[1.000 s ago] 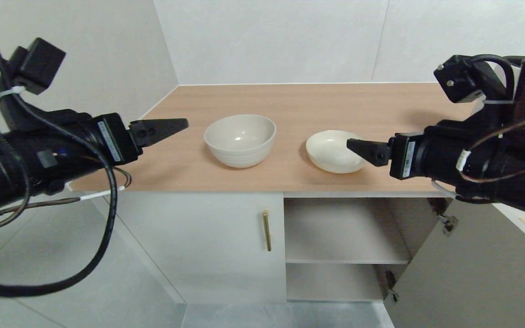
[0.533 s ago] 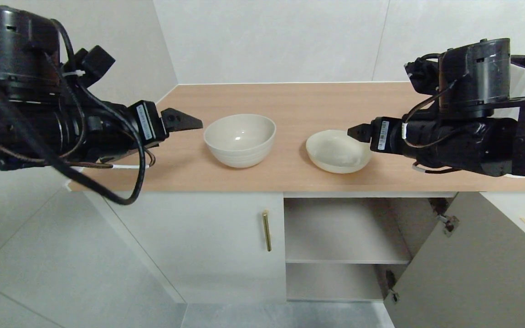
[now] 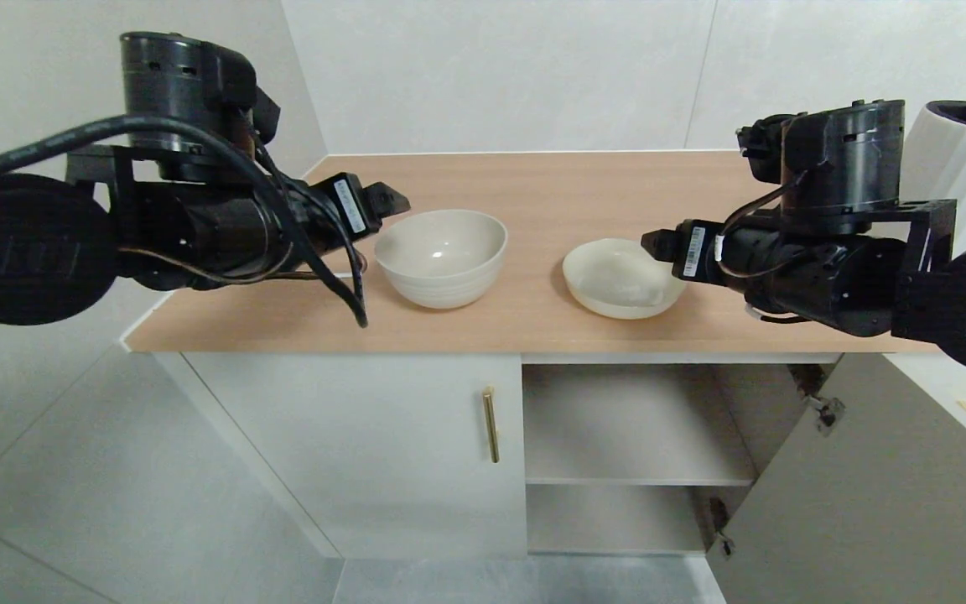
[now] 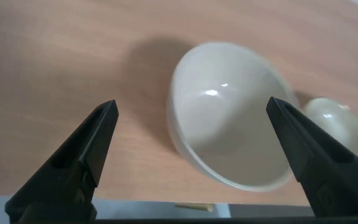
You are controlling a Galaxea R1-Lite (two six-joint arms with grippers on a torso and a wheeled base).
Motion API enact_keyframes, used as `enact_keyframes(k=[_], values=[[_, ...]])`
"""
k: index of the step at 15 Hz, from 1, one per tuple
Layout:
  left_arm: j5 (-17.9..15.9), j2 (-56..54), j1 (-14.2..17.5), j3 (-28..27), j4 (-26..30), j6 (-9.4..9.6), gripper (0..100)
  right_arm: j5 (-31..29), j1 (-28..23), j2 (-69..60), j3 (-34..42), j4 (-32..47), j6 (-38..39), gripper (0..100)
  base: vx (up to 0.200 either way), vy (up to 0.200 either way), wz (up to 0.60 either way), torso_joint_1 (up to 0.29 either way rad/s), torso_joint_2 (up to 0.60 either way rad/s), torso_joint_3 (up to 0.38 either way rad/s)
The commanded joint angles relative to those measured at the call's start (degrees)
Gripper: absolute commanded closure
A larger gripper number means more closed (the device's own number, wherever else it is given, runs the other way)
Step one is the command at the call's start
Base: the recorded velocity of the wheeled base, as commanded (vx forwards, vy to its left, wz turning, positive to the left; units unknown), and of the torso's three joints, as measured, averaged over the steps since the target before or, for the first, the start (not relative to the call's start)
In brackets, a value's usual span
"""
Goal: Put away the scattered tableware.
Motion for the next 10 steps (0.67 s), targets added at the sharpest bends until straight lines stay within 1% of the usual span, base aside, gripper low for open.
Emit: enact_keyframes(k=[1, 4, 10], values=[[0.76, 3.15, -0.28, -0.44, -0.19, 0.06, 0, 0.01, 0.02, 0.1, 0.14, -0.03, -0.01, 0, 0.0, 0.0, 0.0, 0.0, 0.0, 0.0], [5.07, 6.49, -0.19, -2.47, -0.02, 0.24, 0, 0.01, 0.02, 0.1, 0.49, -0.03, -0.01, 0, 0.0, 0.0, 0.0, 0.0, 0.0, 0.0], [5.42, 8.07, -0.19, -2.64, -0.02, 0.32, 0, 0.01, 0.02, 0.01, 0.58, -0.03, -0.01, 0, 0.0, 0.0, 0.0, 0.0, 0.0, 0.0]])
